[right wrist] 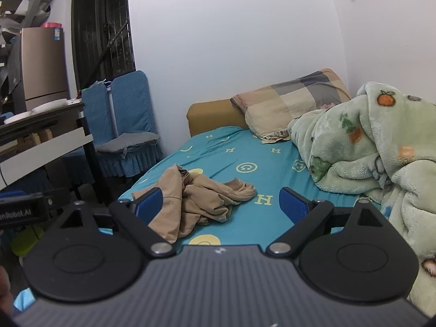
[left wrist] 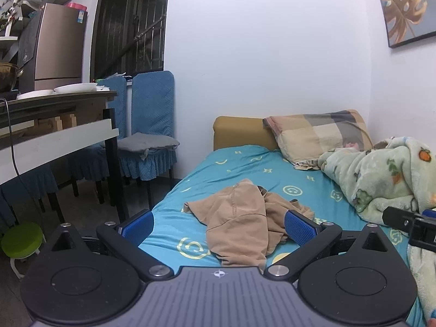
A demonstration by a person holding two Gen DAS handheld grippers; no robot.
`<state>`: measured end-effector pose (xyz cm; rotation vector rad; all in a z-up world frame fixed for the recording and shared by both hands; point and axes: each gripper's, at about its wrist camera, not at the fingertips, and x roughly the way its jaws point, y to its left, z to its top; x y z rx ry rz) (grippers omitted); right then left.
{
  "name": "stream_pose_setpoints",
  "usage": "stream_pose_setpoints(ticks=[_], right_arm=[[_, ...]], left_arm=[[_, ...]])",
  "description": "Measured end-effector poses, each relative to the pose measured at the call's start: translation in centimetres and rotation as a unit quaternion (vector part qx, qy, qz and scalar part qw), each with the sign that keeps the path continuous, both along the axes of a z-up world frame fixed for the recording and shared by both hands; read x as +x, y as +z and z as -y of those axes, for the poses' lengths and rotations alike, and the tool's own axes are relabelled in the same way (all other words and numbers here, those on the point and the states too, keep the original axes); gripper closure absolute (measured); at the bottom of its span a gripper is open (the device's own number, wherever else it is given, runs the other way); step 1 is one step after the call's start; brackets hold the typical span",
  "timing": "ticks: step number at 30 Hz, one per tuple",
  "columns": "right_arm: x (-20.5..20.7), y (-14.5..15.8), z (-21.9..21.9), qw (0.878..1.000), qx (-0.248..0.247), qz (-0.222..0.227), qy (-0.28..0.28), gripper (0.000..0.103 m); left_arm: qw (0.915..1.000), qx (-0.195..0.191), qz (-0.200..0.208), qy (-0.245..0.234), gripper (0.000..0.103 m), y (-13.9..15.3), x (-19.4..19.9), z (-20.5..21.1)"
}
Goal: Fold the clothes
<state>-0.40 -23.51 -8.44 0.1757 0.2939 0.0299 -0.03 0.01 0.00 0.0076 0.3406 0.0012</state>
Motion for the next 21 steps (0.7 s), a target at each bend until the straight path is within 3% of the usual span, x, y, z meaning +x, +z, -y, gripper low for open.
stream_pose_setpoints(ticks=[21], right_arm=[[-0.10,-0.02,-0.20,1.000,-0.015,0.010,-0.004,0.009]], left_arm=[[0.9997,-0.009,-0.002,-0.021,0.000,-0.71,-0.37,-0.01]])
